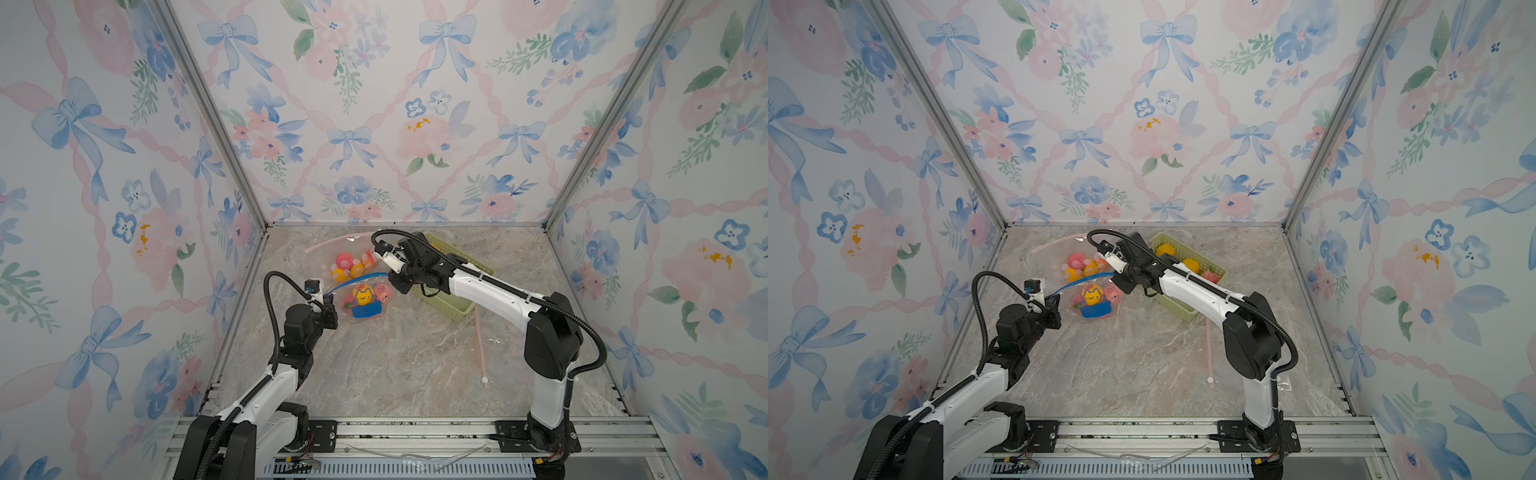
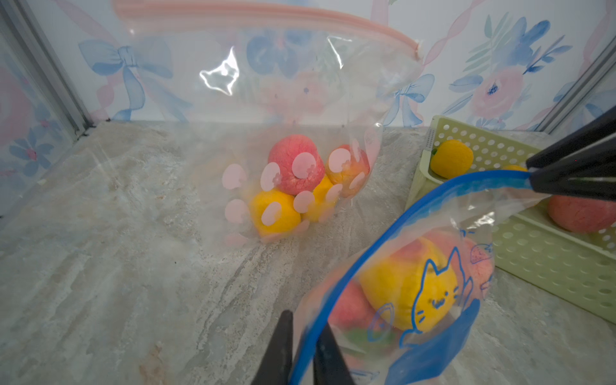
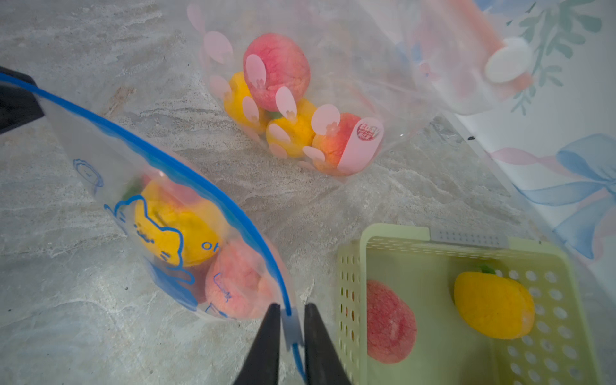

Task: Place the peach in a zip-top bag and seal the zipper
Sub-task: Place the zipper food storage bag at the center of the board, then open the zipper of the food storage bag at the center of the board.

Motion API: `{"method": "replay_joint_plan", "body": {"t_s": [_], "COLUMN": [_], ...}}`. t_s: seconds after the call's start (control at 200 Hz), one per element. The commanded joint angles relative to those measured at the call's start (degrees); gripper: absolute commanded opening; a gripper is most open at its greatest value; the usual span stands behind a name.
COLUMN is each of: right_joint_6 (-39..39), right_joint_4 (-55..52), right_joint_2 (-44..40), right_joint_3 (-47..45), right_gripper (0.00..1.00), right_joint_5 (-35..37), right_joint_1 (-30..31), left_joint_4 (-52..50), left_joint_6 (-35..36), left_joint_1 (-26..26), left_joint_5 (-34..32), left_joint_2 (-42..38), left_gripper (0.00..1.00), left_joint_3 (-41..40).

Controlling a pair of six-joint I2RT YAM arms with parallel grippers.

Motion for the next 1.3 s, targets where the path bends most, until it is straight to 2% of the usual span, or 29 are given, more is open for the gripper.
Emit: {"method": "replay_joint_plan", "body": {"t_s": [0.0,0.025,0.085,0.14,0.22,0.31,0.41,0.525,0.585,0.665,0.835,1.06,1.295], "right_joint_6": [1.1,1.0,1.1,1.0,1.1,1.8,4.3,10.4,14.1,20.1,37.1,58.9,66.5], "right_joint_4": [0.7,0.6,0.3,-0.1,-1.4,-3.0,-5.0,-8.5,-10.0,-11.7,-19.8,-29.3,-25.7], "right_joint_2": [1.6,1.7,1.3,0.8,-0.5,-2.8,-6.6,-11.6,-15.0,-21.1,-33.6,-43.7,-43.6], "right_joint_3": [-0.6,-0.6,-0.7,-0.9,-0.5,0.1,0.2,-1.3,-3.7,-9.0,-21.5,-39.5,-50.3], "right_gripper": [0.22,0.24,0.31,0.40,0.50,0.56,0.59,0.58,0.56,0.55,0.55,0.52,0.54], "right_joint_5": [-1.5,-1.4,-1.2,-0.8,0.1,1.5,5.9,13.3,17.2,21.3,28.5,27.5,27.0], "right_joint_1": [1.0,1.1,1.4,1.7,1.8,2.4,3.1,4.2,4.9,5.2,5.1,6.4,6.8], "left_joint_4": [3.0,2.9,2.5,1.8,0.4,-2.6,-7.3,-10.7,-11.7,-11.9,-13.0,-14.7,-15.8], "left_joint_6": [-2.0,-2.3,-3.0,-3.9,-5.6,-7.5,-9.3,-12.9,-17.2,-21.4,-23.3,-26.3,-27.2], "left_joint_1": [0.3,0.3,0.3,0.3,0.3,0.3,0.3,0.3,0.3,0.4,0.2,-0.4,-1.2], "left_joint_5": [-1.5,-1.3,-0.1,0.8,1.1,0.7,0.9,2.3,1.4,0.6,4.2,5.9,4.8], "left_joint_2": [-1.6,-1.8,-2.3,-3.3,-6.6,-11.3,-15.3,-18.0,-19.9,-22.2,-27.1,-29.1,-29.0], "left_gripper": [0.25,0.26,0.45,0.54,0.75,0.81,0.97,0.98,0.98,0.98,0.98,0.98,0.98], "left_joint_3": [-0.4,-0.4,-0.4,-0.4,0.0,2.3,6.4,9.7,9.8,9.0,8.1,6.9,6.7]}}
